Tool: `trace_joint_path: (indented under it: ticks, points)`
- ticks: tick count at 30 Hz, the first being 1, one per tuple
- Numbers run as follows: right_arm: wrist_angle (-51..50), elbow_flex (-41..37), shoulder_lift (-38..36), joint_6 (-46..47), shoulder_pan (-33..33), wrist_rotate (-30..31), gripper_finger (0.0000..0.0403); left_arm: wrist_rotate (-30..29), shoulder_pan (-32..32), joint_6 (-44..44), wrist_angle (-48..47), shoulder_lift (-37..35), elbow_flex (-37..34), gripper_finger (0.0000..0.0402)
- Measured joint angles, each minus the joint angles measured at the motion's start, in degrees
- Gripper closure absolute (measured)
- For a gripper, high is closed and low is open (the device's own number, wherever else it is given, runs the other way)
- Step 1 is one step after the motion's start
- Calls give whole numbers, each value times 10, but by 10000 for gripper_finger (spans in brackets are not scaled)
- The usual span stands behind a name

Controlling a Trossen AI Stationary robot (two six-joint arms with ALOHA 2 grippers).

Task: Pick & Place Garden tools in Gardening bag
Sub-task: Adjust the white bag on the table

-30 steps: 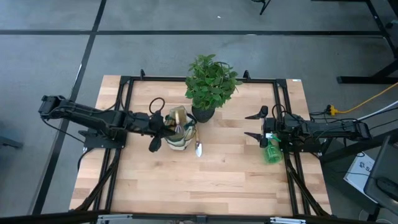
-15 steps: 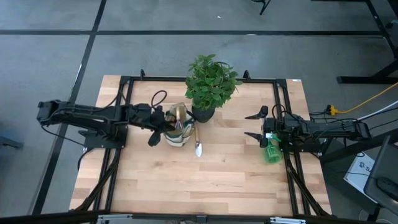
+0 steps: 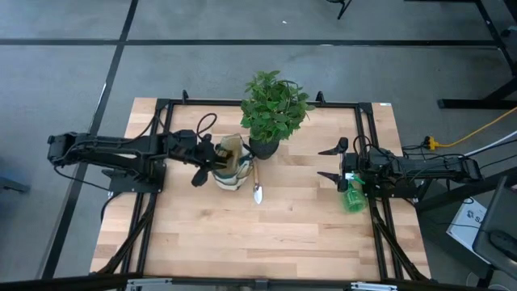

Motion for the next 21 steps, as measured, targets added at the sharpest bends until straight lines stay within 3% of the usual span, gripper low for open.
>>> trace_joint_path:
  ticks: [7,11,21]
  points:
    - [0,0,0,0,0,0,62,59,-5,58,0,0,0,275]
    - [0,0,0,0,0,0,62,65,-30,83,12,0,0,252]
    - [0,0,0,0,0,0,62,65,-95,135,147,0,0,232]
